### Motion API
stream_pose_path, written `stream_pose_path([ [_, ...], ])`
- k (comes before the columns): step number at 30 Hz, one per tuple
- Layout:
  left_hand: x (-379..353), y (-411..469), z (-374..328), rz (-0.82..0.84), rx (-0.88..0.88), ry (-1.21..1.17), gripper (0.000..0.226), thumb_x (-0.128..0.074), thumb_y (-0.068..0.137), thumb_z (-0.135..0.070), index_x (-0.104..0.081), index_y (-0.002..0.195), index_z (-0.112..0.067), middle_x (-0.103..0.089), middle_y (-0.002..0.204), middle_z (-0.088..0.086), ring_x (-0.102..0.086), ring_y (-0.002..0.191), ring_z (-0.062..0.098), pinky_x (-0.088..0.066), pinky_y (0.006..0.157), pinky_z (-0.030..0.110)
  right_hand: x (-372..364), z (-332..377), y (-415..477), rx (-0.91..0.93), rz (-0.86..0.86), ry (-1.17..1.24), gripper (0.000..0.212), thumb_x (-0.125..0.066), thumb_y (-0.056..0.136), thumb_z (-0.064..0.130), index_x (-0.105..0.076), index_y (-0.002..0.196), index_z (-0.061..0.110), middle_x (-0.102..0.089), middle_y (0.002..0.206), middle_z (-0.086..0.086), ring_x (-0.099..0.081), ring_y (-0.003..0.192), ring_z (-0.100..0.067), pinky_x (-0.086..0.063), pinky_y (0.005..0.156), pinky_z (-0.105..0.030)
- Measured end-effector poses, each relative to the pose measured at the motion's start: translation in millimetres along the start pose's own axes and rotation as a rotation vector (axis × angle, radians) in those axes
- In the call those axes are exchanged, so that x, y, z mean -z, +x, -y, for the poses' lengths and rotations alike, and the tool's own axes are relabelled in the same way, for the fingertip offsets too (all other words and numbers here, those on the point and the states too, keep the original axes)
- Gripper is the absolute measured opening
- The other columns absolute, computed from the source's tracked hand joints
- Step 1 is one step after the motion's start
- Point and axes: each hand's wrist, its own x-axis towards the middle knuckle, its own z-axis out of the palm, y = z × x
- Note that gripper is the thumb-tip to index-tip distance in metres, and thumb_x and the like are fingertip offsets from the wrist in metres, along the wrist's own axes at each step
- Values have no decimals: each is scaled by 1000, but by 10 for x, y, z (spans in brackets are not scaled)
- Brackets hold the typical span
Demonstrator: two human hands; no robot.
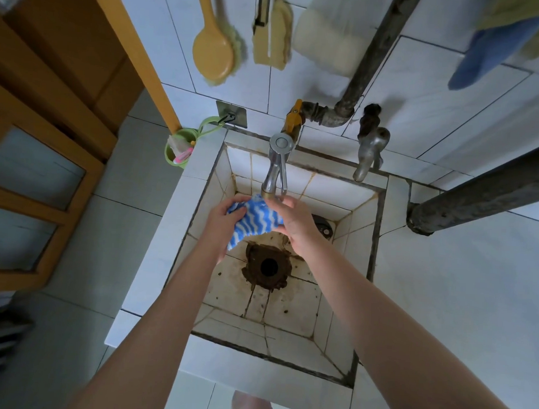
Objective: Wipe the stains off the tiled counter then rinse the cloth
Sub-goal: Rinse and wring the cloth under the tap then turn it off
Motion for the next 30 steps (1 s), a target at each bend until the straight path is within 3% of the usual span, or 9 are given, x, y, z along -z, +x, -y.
stream_pose_path([
  [4,-10,-17,-21,22,18,3,20,-42,96,-1,-57,107,-10,-55,118,15,-61,85,18,-53,58,16,-123,61,41,-89,-9,28,12,-47,95,29,-52,93,18,-58,98,-3,-58,90,-17,-51,82,-33],
  [9,-59,-32,-31,39,24,46,21,-47,95,-9,-57,114,-7,-62,114,17,-63,96,24,-55,76,23,-237,124,92,-104,-62,-147,36,-54,91,25,-55,111,-6,-61,112,-27,-62,91,-31,-51,91,-47],
  [11,-68,-40,-15,21,26,51,22,-50,94,-11,-58,115,-7,-64,112,15,-65,95,23,-54,79,25,-248,127,89,-42,-82,-173,41,-58,89,23,-54,113,-11,-59,106,-33,-54,78,-24,-52,84,-46],
  [13,-82,-49,8,24,22,55,22,-53,94,-13,-60,114,-9,-66,111,13,-66,96,24,-55,81,28,-238,127,87,7,-117,-178,41,-54,92,22,-53,111,-15,-53,85,-30,-49,74,-26,-51,69,-38],
  [15,-111,-63,16,17,9,83,19,-54,93,-15,-62,110,-13,-67,110,12,-66,97,24,-55,83,31,-223,131,96,44,-163,-190,35,-47,96,21,-56,88,-12,-46,70,-25,-48,65,-33,-46,61,-31],
  [17,-150,-71,7,-6,-1,99,15,-53,93,-14,-63,104,-17,-66,108,11,-66,96,24,-56,80,29,-218,146,93,66,-199,-190,39,-39,99,24,-44,64,7,-36,59,-8,-38,55,-18,-35,54,-24],
  [20,-170,-60,-28,-58,-18,94,14,-51,94,-10,-62,100,-15,-65,102,9,-64,90,20,-55,72,22,-216,114,86,95,-186,-214,37,-31,102,29,-43,75,8,-35,64,-1,-37,59,-11,-33,56,-21],
  [25,-151,-13,-52,-102,-40,68,17,-47,94,-3,-61,103,-8,-63,97,10,-63,85,18,-54,71,19,-264,-26,42,192,-29,-329,29,-43,98,29,-54,107,3,-61,97,-15,-61,92,-26,-52,81,-35],
  [30,-242,-71,-3,-64,9,83,26,-49,94,-4,-60,117,-5,-63,107,13,-62,99,27,-51,90,37,-221,10,54,250,-121,-481,28,-37,100,24,-51,87,3,-51,70,-3,-53,68,-17,-44,65,-23],
])
